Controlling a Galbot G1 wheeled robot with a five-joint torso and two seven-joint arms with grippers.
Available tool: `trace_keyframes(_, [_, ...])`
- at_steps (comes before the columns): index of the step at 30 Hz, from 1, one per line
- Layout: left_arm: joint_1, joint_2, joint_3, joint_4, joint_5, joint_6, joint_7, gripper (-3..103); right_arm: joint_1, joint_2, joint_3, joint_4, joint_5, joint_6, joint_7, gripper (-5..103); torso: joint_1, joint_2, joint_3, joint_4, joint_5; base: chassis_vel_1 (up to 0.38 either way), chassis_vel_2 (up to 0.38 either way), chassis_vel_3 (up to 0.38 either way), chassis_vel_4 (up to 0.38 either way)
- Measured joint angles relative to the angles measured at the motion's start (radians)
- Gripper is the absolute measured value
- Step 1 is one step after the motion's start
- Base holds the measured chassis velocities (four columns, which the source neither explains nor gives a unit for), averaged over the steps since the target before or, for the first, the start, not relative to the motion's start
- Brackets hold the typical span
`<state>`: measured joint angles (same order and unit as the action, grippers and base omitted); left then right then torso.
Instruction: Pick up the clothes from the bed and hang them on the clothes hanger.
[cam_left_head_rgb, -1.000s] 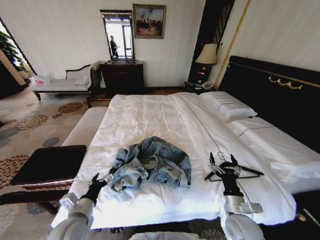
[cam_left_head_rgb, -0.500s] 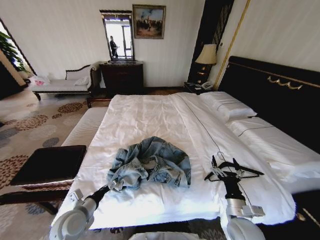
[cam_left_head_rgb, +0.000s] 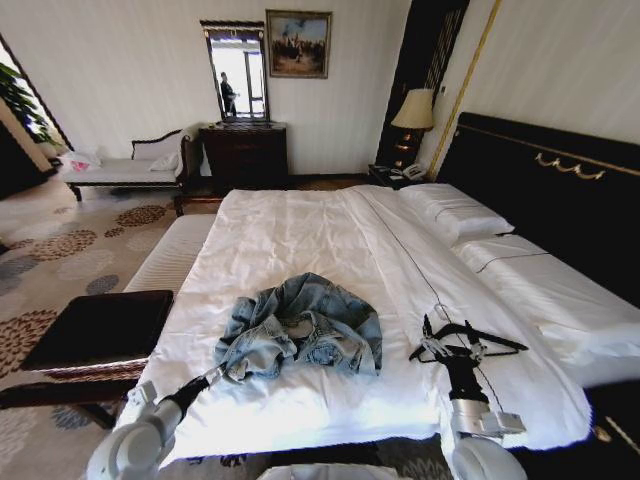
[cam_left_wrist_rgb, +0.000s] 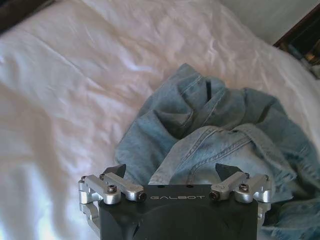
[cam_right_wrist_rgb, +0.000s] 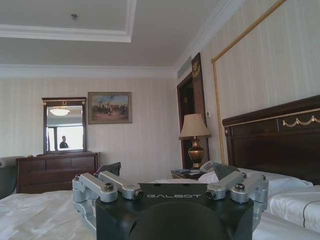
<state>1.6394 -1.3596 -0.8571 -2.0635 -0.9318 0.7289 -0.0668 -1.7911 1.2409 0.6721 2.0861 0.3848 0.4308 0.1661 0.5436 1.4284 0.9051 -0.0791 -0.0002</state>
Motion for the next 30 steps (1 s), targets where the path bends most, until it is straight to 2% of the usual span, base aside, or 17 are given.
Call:
trace_keyframes(5, [-0.058,0.016,0.001,0.076,-0.073,0.010,0.050,100,-0.001,-0.003,0.002,-0.005,0.000,-0.002,0.005,100,0.000,0.000,0.000,0.0001,0.0001,0.000,0.000,0.000,0.000])
trace_keyframes(18, [-0.074,0.015,0.025,0.130,-0.075,0.010,0.030,100,-0.001,0.009,0.003,-0.013,-0.007,-0.003,0.008,100,0.000,0.000,0.000,0.0002,0.0002,0.000,0.000,0.000,0.000])
trace_keyframes(19, [-0.075,0.016,0.026,0.135,-0.076,0.009,0.030,102,-0.001,0.010,0.002,-0.014,-0.008,-0.003,0.008,100,0.000,0.000,0.000,0.0002,0.0002,0.000,0.000,0.000,0.000])
trace_keyframes(22, [-0.077,0.016,0.030,0.142,-0.076,0.009,0.033,100,0.000,0.012,0.001,-0.015,-0.009,-0.003,0.008,100,0.000,0.000,0.000,0.0002,0.0001,0.000,0.000,0.000,0.000])
trace_keyframes(26, [-0.078,0.006,0.040,0.146,-0.076,0.008,0.043,80,0.002,0.015,-0.002,-0.020,-0.011,-0.003,0.009,100,0.000,0.000,0.000,0.0002,0.0002,0.000,0.000,0.000,0.000])
trace_keyframes(27, [-0.078,0.006,0.040,0.146,-0.076,0.008,0.043,80,0.002,0.015,-0.002,-0.020,-0.011,-0.003,0.009,100,0.000,0.000,0.000,0.0002,0.0002,0.000,0.000,0.000,0.000])
trace_keyframes(29, [-0.078,0.004,0.045,0.145,-0.076,0.008,0.044,68,0.003,0.014,-0.002,-0.023,-0.011,-0.004,0.013,100,0.000,0.000,0.000,0.0002,0.0002,0.000,0.000,0.000,0.000])
trace_keyframes(30, [-0.078,0.004,0.045,0.145,-0.076,0.008,0.044,68,0.003,0.014,-0.002,-0.023,-0.011,-0.004,0.013,100,0.000,0.000,0.000,0.0002,0.0002,0.000,0.000,0.000,0.000])
